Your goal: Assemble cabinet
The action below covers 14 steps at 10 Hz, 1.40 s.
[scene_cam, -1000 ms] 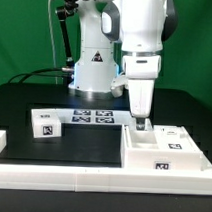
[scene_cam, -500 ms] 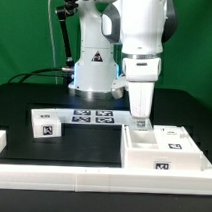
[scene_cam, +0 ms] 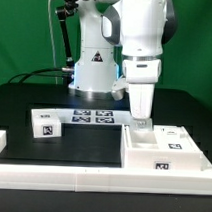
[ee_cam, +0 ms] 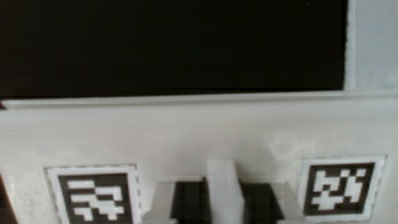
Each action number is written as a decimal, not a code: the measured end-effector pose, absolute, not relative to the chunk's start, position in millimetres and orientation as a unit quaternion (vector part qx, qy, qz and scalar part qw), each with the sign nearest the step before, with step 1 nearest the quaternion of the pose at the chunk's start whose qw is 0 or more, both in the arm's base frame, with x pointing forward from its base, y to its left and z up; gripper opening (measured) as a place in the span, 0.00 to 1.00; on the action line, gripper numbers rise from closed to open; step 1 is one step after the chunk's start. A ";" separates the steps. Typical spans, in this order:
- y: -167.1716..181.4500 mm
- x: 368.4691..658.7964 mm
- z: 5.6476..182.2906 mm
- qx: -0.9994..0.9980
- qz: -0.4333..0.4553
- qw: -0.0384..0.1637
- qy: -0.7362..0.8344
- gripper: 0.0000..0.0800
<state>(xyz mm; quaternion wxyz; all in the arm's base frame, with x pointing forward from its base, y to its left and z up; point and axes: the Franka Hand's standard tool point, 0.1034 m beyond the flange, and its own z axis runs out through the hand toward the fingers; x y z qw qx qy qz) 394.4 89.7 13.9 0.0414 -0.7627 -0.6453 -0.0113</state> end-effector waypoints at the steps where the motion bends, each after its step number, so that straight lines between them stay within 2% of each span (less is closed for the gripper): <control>1: 89.6 393.8 13.3 -0.763 -0.011 0.042 -0.645 0.09; 3: 88.6 393.4 13.9 -0.763 -0.009 0.042 -0.645 0.09; 8: 76.4 401.6 47.0 -0.761 0.011 0.024 -0.648 0.09; 12: 71.7 434.6 61.4 -0.765 0.008 0.016 -0.644 0.09; 14: 71.6 435.6 61.5 -0.765 0.007 0.016 -0.644 0.09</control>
Offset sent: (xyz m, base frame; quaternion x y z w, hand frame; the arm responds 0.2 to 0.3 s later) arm -0.0021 -0.0099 0.0271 0.0134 -0.0196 -0.0072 0.9997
